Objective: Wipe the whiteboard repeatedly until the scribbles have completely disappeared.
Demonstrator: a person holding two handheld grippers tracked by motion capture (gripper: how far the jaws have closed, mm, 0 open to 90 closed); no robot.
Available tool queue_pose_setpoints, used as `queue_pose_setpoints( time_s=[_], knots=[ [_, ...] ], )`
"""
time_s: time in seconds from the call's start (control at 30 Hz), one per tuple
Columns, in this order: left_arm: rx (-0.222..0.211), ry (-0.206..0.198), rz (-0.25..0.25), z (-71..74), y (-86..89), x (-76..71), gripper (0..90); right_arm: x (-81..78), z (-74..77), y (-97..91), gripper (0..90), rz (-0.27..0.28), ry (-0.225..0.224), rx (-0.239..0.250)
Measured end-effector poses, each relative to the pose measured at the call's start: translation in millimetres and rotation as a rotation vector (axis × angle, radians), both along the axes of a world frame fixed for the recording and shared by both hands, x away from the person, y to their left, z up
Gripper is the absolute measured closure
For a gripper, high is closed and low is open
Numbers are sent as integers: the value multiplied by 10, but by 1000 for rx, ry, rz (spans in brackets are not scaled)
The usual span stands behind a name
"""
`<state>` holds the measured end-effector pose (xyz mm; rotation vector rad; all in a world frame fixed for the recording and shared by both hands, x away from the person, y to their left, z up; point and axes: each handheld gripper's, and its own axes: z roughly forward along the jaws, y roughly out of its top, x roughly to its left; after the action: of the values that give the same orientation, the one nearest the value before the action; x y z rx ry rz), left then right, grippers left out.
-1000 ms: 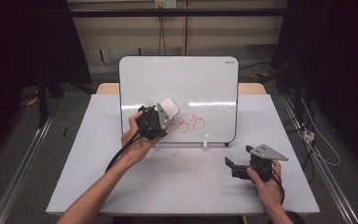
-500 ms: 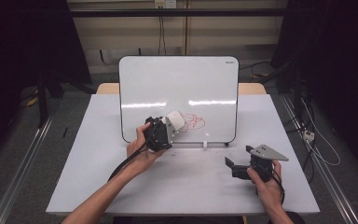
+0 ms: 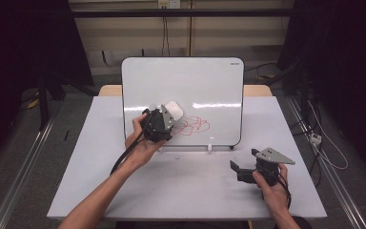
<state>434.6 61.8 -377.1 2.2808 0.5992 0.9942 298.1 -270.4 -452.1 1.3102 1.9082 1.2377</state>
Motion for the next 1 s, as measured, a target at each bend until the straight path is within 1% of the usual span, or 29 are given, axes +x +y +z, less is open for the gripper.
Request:
queue_pose_setpoints(
  time_s=[0.07,0.1,0.13,0.2,0.3,0.33,0.37,0.43,0.6,0.9,0.97,1.0],
  knots=[
    [-14,2,15,43,48,39,312,0,-1,0,50,0,1,0],
    [-19,10,14,65,74,58,312,1,-1,-1,50,-1,1,1],
    [-27,3,25,73,94,69,312,-1,0,-1,50,-2,3,2],
    [-43,10,23,83,124,81,312,-2,2,-2,50,-2,2,0],
    [-34,-6,30,68,113,65,312,-3,2,-4,49,-4,3,5],
    [-43,-3,32,66,120,63,312,-1,-1,0,50,-4,5,4],
    [-47,0,35,58,125,58,312,1,0,2,50,0,1,2],
    [-42,-5,38,33,132,43,312,-6,5,1,50,1,-1,2],
    [-47,-4,45,-52,147,-26,311,-10,6,-1,50,-2,3,6],
    [-46,-3,48,-171,95,-131,311,-8,6,5,50,1,0,2],
    [-52,-10,54,-193,79,-150,311,-7,4,6,50,2,0,3],
    [-66,-6,58,-199,79,-152,311,-7,4,6,50,2,0,3]
  ],
)
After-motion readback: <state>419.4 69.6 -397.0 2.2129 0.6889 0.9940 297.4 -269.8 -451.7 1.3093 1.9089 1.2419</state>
